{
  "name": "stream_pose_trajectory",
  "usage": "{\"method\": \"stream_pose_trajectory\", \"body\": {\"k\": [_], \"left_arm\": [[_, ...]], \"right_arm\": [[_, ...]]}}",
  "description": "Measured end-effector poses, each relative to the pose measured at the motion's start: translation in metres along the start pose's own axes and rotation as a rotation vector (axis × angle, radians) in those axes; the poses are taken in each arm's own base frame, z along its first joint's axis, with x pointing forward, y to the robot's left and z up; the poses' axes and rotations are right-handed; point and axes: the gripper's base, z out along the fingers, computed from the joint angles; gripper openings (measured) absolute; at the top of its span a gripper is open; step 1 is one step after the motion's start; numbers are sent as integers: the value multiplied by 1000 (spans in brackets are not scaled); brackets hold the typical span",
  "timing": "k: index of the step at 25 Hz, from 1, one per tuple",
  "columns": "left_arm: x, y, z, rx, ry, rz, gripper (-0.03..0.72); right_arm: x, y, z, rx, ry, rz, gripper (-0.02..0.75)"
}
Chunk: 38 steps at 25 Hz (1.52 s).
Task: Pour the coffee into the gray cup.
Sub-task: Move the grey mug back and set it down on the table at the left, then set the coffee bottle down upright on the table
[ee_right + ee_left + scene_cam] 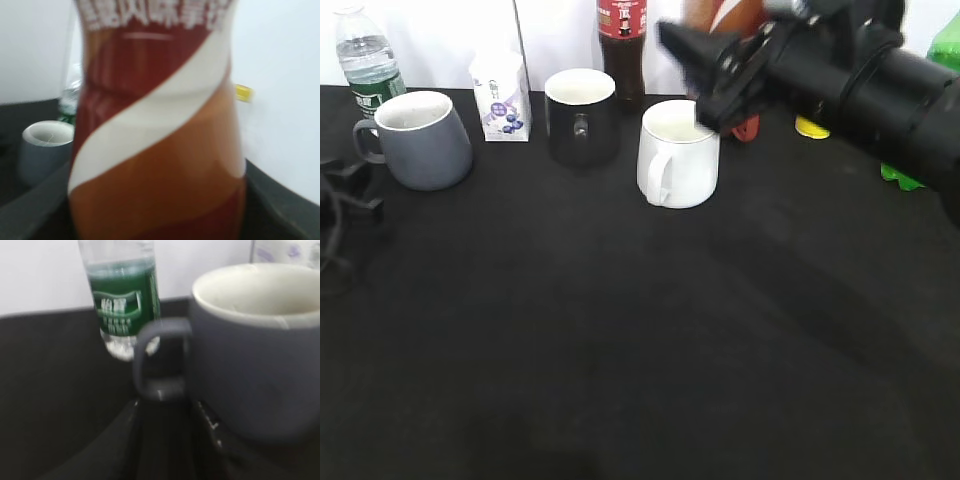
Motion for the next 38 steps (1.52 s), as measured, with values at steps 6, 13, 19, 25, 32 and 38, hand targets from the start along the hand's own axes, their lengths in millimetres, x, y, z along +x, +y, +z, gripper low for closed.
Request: {"method": "stream_pose_trajectory", "body": {"k": [6, 13, 19, 25, 32, 38], "left_arm": [[-42, -52, -48, 172, -58, 59, 257], [-72, -109, -84, 402, -120, 106, 257], [-68, -114, -86, 426, -71, 80, 257], [-67, -116, -87, 446, -70, 103, 257], [-67, -117, -87, 453, -71, 111, 257], [-67, -117, -87, 453, -71, 110, 257]], "right_arm": [[9, -41, -4, 344, 102, 115, 527], [54, -89, -15, 509, 284, 152, 527], [126, -84, -6, 528, 305, 124, 527], [175, -79, -3, 536, 337, 135, 549], [185, -82, 8, 546, 288, 123, 614], [171, -74, -14, 540, 311, 138, 624]]}}
